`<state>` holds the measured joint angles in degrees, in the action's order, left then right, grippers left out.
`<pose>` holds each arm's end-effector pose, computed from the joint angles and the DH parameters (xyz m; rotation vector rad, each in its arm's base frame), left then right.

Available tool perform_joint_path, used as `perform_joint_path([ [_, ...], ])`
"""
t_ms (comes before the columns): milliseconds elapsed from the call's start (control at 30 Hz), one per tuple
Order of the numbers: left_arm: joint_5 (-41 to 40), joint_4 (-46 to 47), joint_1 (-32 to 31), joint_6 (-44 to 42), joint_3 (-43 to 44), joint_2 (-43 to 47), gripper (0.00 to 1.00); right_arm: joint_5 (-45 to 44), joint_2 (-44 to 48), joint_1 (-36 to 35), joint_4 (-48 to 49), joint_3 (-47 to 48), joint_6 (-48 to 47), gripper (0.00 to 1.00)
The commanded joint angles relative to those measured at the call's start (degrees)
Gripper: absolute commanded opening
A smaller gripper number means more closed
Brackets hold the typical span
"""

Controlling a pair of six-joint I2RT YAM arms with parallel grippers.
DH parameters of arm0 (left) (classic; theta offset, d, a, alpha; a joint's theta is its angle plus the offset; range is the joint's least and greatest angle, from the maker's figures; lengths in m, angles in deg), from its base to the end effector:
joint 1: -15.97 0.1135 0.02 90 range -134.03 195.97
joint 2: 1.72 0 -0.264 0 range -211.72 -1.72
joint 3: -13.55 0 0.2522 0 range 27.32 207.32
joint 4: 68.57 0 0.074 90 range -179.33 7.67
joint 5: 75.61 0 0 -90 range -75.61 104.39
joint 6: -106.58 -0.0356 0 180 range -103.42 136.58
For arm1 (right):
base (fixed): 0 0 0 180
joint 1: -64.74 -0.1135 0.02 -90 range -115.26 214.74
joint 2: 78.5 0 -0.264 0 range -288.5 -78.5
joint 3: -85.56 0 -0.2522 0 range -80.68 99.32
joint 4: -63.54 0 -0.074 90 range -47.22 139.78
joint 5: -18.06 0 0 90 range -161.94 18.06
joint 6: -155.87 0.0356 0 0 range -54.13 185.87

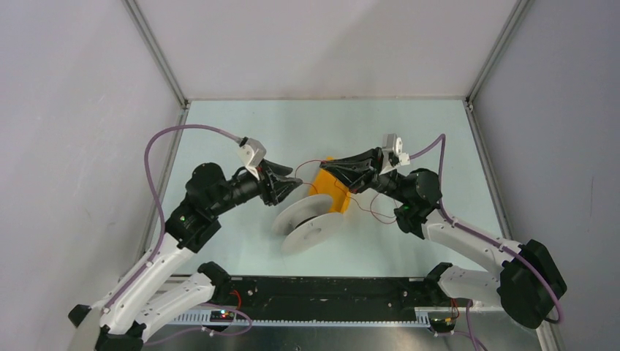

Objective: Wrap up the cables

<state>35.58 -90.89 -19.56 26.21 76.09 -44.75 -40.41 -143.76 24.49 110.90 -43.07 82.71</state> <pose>0.1323 -0.1103 0.3726 0.6632 1.5587 -0.8977 0.1722 0.1702 0.3503 -0.7327 0.8918 1.1616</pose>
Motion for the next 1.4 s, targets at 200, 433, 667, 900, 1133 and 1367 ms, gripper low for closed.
perform_joint_path([
  [200,4.65,14.3,0.59,6.57,-4.46,-0.23,0.47,-1.7,0.9,-1.24,3.89,0.13,0.88,0.0],
  [433,6.86,16.64,1.05,8.55,-6.57,1.31,0.03,-2.77,2.21,-0.62,1.3,-1.4,0.88,0.01],
  [667,4.09,-5.28,1.71,-4.02,0.3,-1.16,0.0,-1.96,7.41,1.45,-24.98,2.14,-7.87,0.4],
  [900,2.91,-18.11,1.69,-14.42,6.04,-4.04,0.0,3.57,4.02,0.42,-35.58,9.86,-14.12,0.54],
  [1133,4.75,-21.58,1.75,-16.46,7.32,-5.2,0.0,5.09,-2.39,-2.86,-39.69,15.73,-18.24,0.53],
  [1367,6.16,-21.81,1.74,-16.92,6.98,-5.23,0.0,5.92,-7.26,-5.43,-42.05,17.98,-20.36,0.44],
])
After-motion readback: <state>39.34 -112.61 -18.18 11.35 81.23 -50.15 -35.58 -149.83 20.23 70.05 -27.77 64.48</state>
